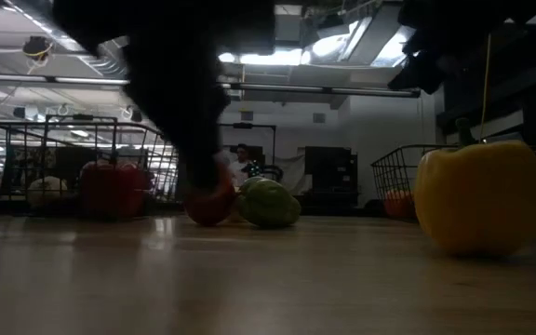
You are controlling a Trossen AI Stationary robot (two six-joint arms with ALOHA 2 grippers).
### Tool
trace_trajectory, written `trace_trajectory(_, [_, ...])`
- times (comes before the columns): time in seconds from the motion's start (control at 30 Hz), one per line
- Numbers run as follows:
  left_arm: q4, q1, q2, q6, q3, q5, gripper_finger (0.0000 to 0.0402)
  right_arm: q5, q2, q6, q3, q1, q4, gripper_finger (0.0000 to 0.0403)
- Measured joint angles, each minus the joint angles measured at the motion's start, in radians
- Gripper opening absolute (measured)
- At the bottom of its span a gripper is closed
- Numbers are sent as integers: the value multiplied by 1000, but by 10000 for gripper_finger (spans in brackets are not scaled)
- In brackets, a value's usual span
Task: Sort produce into baskets
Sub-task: Put the bottom red tomato into the right gold wire basket
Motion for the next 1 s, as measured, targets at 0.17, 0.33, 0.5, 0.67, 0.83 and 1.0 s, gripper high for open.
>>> trace_trajectory(0.17, [15,58,0,127,88,-111,129,1,0,156,0,0,86,315])
trace_trajectory(0.33, [137,116,0,264,162,-242,129,0,0,312,0,0,147,315])
trace_trajectory(0.5, [287,167,-1,370,191,-262,129,-6,0,447,0,0,162,315])
trace_trajectory(0.67, [401,205,-1,421,193,-268,129,-51,0,525,0,0,162,315])
trace_trajectory(0.83, [487,233,-1,452,193,-269,129,-53,0,563,0,0,162,315])
trace_trajectory(1.0, [580,253,-1,477,193,-268,129,-53,0,574,0,0,162,315])
